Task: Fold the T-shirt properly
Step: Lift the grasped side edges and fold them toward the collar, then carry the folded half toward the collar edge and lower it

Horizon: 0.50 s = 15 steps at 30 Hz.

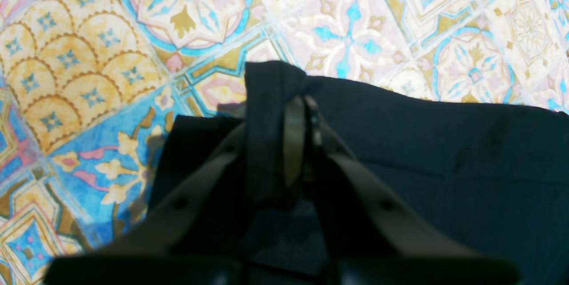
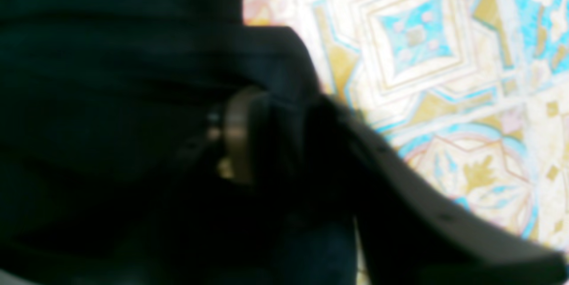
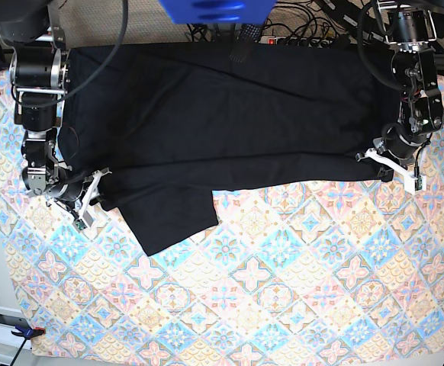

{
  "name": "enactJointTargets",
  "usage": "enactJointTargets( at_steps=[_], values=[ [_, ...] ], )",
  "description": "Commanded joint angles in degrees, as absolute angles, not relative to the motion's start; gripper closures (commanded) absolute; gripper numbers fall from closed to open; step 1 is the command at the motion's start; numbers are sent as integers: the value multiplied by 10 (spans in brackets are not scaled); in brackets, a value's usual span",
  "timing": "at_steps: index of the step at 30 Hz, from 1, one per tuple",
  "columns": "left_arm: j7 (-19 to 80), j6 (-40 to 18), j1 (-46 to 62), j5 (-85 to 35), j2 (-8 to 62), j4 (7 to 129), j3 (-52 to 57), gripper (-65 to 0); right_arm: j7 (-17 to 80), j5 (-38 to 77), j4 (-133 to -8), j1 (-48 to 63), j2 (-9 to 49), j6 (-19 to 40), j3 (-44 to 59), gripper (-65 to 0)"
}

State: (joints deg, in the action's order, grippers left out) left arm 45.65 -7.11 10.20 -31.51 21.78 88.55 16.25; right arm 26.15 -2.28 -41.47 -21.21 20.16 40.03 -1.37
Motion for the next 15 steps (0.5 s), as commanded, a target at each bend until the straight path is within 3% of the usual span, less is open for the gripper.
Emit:
enactJointTargets(
  at_steps=[1, 4, 9, 15],
  values=[
    [446, -72, 95, -320, 227, 895, 167, 0, 263, -21, -419, -221, 210, 400, -11, -88],
    [446, -72, 95, -320, 227, 895, 167, 0, 264, -20, -423, -221, 211, 400, -10, 0],
    [446, -72, 95, -320, 228, 895, 167, 0, 278, -20, -477, -198, 211, 400, 22, 0],
    [415, -72, 99, -320, 229, 895, 167, 0, 346, -20, -628, -141, 211, 400, 90, 0]
  ],
)
